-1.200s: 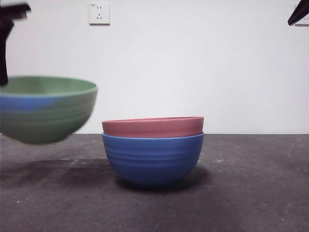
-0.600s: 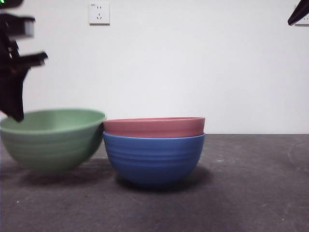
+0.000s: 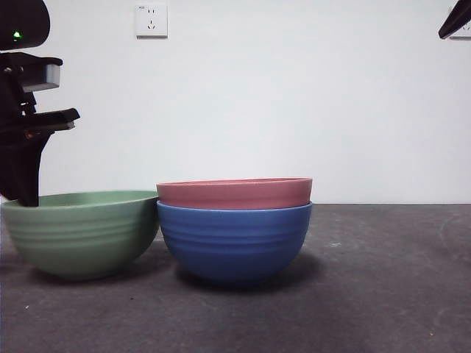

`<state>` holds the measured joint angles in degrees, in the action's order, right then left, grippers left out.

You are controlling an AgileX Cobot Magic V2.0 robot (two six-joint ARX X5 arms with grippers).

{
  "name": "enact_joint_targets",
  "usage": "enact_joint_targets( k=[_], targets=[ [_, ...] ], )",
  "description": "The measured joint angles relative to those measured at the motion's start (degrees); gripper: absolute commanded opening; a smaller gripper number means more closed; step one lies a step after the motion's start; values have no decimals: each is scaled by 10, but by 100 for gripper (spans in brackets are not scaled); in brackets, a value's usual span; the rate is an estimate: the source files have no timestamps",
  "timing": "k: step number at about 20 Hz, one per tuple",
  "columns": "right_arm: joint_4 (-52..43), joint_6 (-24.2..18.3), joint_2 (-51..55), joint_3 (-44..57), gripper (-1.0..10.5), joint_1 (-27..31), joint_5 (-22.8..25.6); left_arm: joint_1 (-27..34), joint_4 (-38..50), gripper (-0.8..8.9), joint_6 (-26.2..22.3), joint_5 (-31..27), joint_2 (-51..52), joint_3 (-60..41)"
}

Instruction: Pick up the green bowl on the top,put the green bowl on the left,pick up the red bowl in the middle,put the red bowl on the right

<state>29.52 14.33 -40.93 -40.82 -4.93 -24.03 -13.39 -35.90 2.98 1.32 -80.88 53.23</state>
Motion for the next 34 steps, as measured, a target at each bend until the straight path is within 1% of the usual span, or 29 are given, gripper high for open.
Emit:
enact_joint_targets(
  k=[2,4,5,8,10,14,15,16,19,21,23,28,30,32,33,34],
  targets=[
    [-1,-3,-4,0,294,-4,0,0,0,382,0,0,1,0],
    [0,-9,-18,-5,299,-20,0,2,-3,382,0,1,8,0],
    [0,-14,-30,-11,337,-35,0,2,-6,382,0,5,19,2],
    [30,-27,-78,-55,347,-94,5,2,-16,377,1,30,75,18],
    [69,-41,-132,-103,345,-139,33,2,-17,377,8,54,129,26],
    [150,-69,-255,-202,338,-231,120,2,-18,377,33,106,235,26],
    [168,-74,-287,-228,302,-251,142,2,-18,377,40,116,262,26],
    [180,-77,-314,-250,273,-267,159,2,-19,377,48,120,284,26],
    [189,-86,-390,-301,273,-308,209,2,-19,377,65,124,333,26],
    [184,-89,-427,-313,273,-324,244,2,-20,377,70,124,351,26],
    [179,-92,-459,-314,246,-330,257,2,-23,377,72,124,357,26],
    [145,-95,-526,-314,241,-329,259,2,-35,377,72,124,355,26],
    [135,-95,-541,-314,184,-329,259,2,-35,377,72,124,355,26],
    [128,-96,-554,-314,182,-329,259,2,-35,377,72,124,355,26],
    [128,-97,-558,-314,159,-329,259,2,-35,377,72,124,355,26],
    [128,-96,-559,-314,103,-329,259,2,-35,377,72,124,355,26]
  ],
)
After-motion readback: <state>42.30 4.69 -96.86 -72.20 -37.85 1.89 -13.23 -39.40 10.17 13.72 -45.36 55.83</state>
